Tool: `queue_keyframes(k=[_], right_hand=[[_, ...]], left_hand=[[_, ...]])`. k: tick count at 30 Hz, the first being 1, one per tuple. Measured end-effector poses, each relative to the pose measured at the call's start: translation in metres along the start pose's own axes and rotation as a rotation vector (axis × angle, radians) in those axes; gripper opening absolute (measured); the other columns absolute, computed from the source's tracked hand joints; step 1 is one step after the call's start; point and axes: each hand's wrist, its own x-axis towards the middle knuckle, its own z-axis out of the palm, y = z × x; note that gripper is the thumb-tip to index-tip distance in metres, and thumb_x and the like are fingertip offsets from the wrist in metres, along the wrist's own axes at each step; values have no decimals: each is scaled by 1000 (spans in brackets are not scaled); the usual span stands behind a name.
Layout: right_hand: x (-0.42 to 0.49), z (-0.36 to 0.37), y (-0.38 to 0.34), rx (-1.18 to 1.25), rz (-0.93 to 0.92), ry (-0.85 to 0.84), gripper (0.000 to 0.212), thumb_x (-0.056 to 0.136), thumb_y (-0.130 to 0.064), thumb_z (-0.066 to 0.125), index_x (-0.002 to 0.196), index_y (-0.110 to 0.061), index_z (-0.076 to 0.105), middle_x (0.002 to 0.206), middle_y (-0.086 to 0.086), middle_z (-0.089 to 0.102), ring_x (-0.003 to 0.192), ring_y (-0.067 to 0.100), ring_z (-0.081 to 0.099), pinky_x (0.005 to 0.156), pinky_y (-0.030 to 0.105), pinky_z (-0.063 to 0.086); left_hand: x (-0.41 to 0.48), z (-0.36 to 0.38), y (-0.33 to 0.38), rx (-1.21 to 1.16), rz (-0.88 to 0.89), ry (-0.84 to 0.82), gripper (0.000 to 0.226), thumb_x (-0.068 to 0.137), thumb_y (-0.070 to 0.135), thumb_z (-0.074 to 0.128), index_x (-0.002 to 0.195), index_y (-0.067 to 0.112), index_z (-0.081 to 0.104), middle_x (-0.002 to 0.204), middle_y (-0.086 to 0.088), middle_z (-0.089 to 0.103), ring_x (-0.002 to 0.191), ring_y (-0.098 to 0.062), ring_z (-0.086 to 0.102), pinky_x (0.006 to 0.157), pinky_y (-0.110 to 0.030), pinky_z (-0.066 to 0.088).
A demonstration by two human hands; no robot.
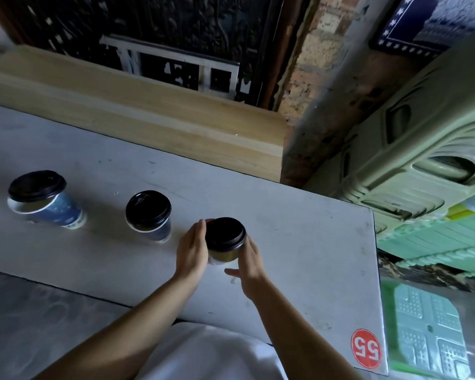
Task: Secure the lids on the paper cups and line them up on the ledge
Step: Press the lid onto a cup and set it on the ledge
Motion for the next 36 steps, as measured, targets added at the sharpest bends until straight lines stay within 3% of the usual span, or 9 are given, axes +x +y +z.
queue_keyframes(k=[7, 11, 14, 17, 20, 23, 27, 32, 36], right_hand=[[-3, -2, -14, 287, 106, -86, 51, 97, -61, 32, 104, -29, 72, 112, 2, 71, 111, 27, 65, 90, 55, 55], [-5, -3, -14, 242, 75, -82, 37, 102, -45, 41, 114, -24, 68, 120, 4, 67, 113, 24, 63, 88, 52, 56], [-6, -7, -12, 322, 28, -123, 32, 104, -32, 40, 122, -28, 66, 123, 0, 66, 121, 24, 58, 83, 47, 57], [-6, -11, -13, 443, 28, -158, 33, 105, -25, 40, 125, -28, 65, 127, 2, 65, 125, 26, 55, 90, 54, 54], [-7, -13, -16, 515, 36, -207, 33, 100, -16, 48, 122, -29, 69, 126, 6, 67, 124, 27, 57, 94, 59, 51], [-9, -17, -19, 502, 21, -211, 35, 98, -12, 48, 121, -28, 70, 123, 7, 69, 123, 28, 58, 94, 60, 51], [-11, -23, -18, 361, -53, -161, 33, 106, -24, 39, 120, -27, 69, 125, 2, 67, 123, 24, 57, 88, 58, 55], [-17, -27, -17, 277, -61, -107, 34, 105, -30, 40, 110, -28, 74, 120, 0, 68, 119, 20, 58, 84, 55, 57], [-22, -33, -12, 341, -32, -121, 35, 105, -31, 41, 110, -23, 74, 122, 6, 67, 117, 27, 59, 76, 51, 59]], left_hand=[[-3, 1, 4, 29, -13, 5, 29, 89, 42, 42, 91, 33, 69, 106, 5, 72, 106, -20, 65, 95, -38, 50], [-3, 3, 7, -67, -101, 14, 29, 97, 35, 43, 98, 31, 72, 110, 6, 72, 107, -15, 65, 97, -37, 51], [-1, 3, 8, -135, -123, 8, 35, 104, 30, 36, 101, 28, 71, 109, 6, 71, 103, -11, 63, 87, -26, 48], [-1, 3, 7, -188, -128, 5, 37, 106, 29, 35, 101, 25, 72, 105, 5, 72, 104, -13, 63, 81, -21, 46], [0, 5, 7, -243, -215, -19, 37, 104, 39, 41, 101, 22, 74, 109, -2, 73, 109, -17, 63, 88, -28, 46], [2, 5, 6, -234, -279, -47, 51, 97, 55, 46, 122, 17, 68, 122, -4, 69, 118, -18, 59, 102, -32, 40], [-6, 2, 5, -101, -203, -110, 51, 101, 55, 37, 129, 19, 60, 129, 1, 62, 123, -14, 53, 105, -29, 37], [-8, -1, -20, 2, -54, -93, 57, 86, 71, 45, 111, 27, 70, 113, 2, 74, 111, -19, 68, 103, -52, 50], [-15, 3, -21, 180, 76, -54, 34, 93, 52, 46, 106, 33, 70, 106, 6, 75, 104, -19, 70, 94, -46, 55]])
